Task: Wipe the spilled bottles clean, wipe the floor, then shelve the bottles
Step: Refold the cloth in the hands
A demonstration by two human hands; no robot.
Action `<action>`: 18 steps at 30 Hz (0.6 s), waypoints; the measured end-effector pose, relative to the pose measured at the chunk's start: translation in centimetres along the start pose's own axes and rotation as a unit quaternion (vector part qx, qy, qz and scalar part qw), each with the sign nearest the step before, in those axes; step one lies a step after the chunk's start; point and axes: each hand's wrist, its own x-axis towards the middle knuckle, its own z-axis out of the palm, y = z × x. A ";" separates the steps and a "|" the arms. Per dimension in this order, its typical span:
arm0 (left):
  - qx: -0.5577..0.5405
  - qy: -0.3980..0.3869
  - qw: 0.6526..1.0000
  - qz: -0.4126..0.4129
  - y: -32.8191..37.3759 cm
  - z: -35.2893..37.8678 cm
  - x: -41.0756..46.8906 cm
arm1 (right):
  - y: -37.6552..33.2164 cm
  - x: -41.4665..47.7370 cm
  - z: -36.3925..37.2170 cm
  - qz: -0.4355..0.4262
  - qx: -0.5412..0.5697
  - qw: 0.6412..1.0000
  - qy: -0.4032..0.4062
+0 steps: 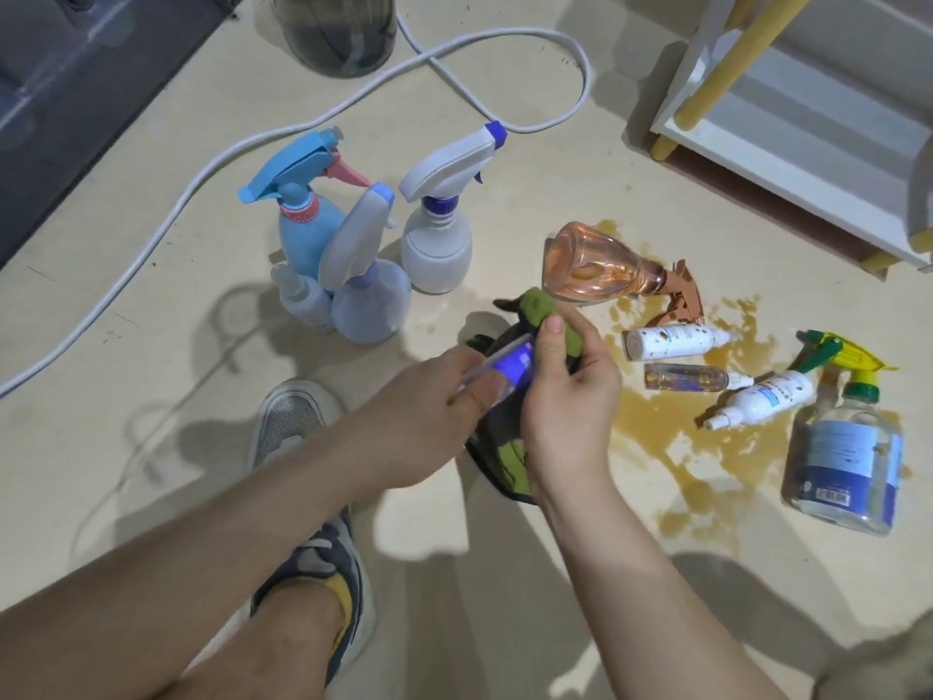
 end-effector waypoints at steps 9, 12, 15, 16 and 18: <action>0.206 0.082 0.973 -0.057 -1.4 -0.3 1.0 | 0.6 -1.7 -2.0 -0.112 -0.349 0.909 -0.200; 0.178 0.095 0.975 -0.096 -2.8 -0.9 0.8 | 0.4 1.7 -4.1 -0.088 -0.410 0.889 -0.183; 0.053 0.100 0.987 -0.113 -3.7 -1.0 1.4 | -0.6 1.6 -4.2 0.049 -0.159 0.919 -0.357; 0.010 0.104 0.989 -0.108 -3.7 -0.9 1.6 | -0.6 0.6 -3.5 0.033 -0.149 0.900 -0.408; -0.089 0.119 0.984 -0.101 -3.7 -0.7 1.7 | 0.5 -1.0 -1.6 -0.103 -0.240 0.863 -0.432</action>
